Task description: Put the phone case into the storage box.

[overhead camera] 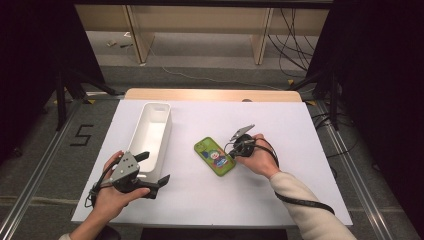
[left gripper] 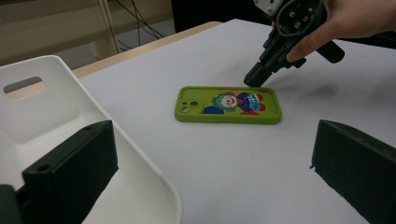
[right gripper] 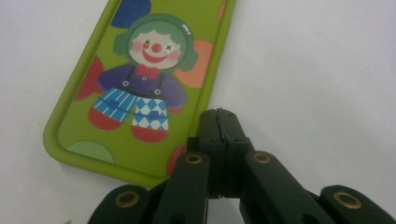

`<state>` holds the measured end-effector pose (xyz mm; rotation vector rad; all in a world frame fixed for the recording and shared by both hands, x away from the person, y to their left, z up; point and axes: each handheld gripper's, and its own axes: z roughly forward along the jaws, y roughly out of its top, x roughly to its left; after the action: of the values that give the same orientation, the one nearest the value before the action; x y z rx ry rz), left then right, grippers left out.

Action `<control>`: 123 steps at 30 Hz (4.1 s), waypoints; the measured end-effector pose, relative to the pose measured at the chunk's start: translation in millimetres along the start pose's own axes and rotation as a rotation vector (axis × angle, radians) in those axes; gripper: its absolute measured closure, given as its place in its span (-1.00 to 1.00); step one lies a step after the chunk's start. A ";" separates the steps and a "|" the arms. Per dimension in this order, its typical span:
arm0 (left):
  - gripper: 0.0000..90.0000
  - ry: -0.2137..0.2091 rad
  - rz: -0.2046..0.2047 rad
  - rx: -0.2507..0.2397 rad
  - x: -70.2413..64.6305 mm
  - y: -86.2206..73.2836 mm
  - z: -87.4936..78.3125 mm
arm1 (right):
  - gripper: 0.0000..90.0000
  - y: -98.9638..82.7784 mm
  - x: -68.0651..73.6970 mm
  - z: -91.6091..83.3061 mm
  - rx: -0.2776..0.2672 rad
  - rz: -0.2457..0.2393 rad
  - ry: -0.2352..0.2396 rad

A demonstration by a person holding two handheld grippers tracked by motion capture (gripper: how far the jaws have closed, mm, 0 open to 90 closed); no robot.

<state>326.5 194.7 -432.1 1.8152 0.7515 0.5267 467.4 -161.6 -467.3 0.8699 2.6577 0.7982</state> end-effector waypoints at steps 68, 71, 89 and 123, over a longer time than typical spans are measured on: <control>-1.00 -0.007 -0.006 -0.005 0.0 0.1 0.2 | -0.85 68.0 41.2 34.8 0.417 0.099 0.001; -1.00 -0.007 -0.005 -0.005 -0.1 0.1 0.2 | -0.85 67.6 42.1 35.6 0.434 0.105 0.001; -1.00 -0.008 -0.003 -0.005 0.2 0.1 0.3 | -0.83 67.9 43.6 37.3 0.462 0.101 -0.003; -1.00 -0.008 -0.003 -0.004 0.2 0.0 0.4 | -0.68 67.4 43.2 40.1 0.492 0.137 -0.012</control>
<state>326.9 194.6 -432.2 1.8109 0.7471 0.5188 480.0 -73.0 -464.5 1.1696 2.8530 0.1513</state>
